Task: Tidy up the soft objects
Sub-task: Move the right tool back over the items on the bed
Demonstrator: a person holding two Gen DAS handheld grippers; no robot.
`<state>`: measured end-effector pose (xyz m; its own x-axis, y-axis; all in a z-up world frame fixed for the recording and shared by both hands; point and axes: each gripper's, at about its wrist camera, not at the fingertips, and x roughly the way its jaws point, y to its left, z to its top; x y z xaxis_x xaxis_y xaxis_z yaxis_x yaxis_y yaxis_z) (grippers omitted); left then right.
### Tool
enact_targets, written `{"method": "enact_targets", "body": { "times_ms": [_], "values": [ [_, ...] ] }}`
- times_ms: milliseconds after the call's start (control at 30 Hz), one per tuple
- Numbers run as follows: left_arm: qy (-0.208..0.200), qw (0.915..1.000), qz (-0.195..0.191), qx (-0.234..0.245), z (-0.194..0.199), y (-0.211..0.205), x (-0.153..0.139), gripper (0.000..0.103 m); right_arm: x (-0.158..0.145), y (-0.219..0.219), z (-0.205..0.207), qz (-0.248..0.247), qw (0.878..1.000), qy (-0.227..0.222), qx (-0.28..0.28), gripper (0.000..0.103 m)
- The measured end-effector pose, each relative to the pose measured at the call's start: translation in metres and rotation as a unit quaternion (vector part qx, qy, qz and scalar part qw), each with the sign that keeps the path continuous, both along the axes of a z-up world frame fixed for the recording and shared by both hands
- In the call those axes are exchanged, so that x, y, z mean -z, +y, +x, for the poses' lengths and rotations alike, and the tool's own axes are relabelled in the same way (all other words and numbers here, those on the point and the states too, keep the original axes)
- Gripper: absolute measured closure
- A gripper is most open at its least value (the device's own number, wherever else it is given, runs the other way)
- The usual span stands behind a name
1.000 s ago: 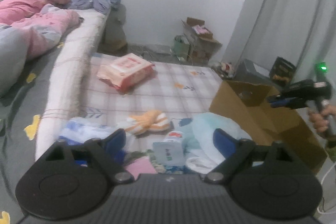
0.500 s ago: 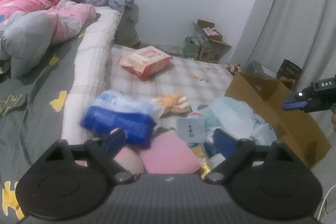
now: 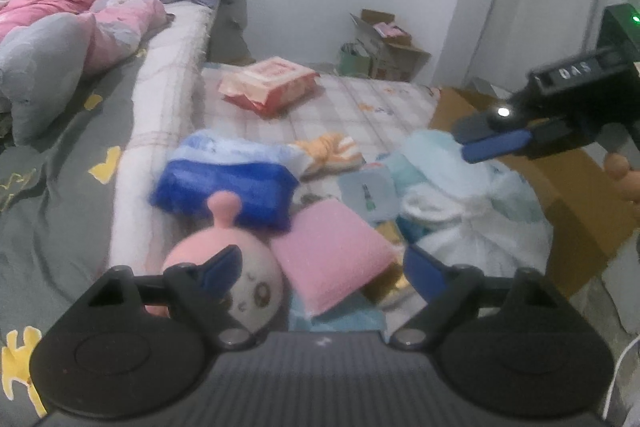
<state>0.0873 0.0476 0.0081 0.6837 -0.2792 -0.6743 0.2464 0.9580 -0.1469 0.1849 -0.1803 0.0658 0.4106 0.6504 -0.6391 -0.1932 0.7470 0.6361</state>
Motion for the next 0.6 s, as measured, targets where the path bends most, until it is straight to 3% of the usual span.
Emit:
{"method": "enact_targets", "body": {
  "times_ms": [200,333,600],
  "values": [
    [0.03,0.9994,-0.003,0.019,-0.005,0.0,0.012,0.024,0.026,0.014,-0.003,0.009,0.999,0.034,-0.002,0.069],
    [0.027,0.9995,-0.01,0.012,-0.009,0.007,0.014,0.029,0.041,0.021,-0.004,0.006,0.998,0.056,-0.003,0.069],
    [-0.002,0.9988,-0.029,-0.039,0.002,0.028,0.005,0.039,0.031,0.046,0.016,0.003,0.999,0.042,-0.021,0.067]
  ]
}}
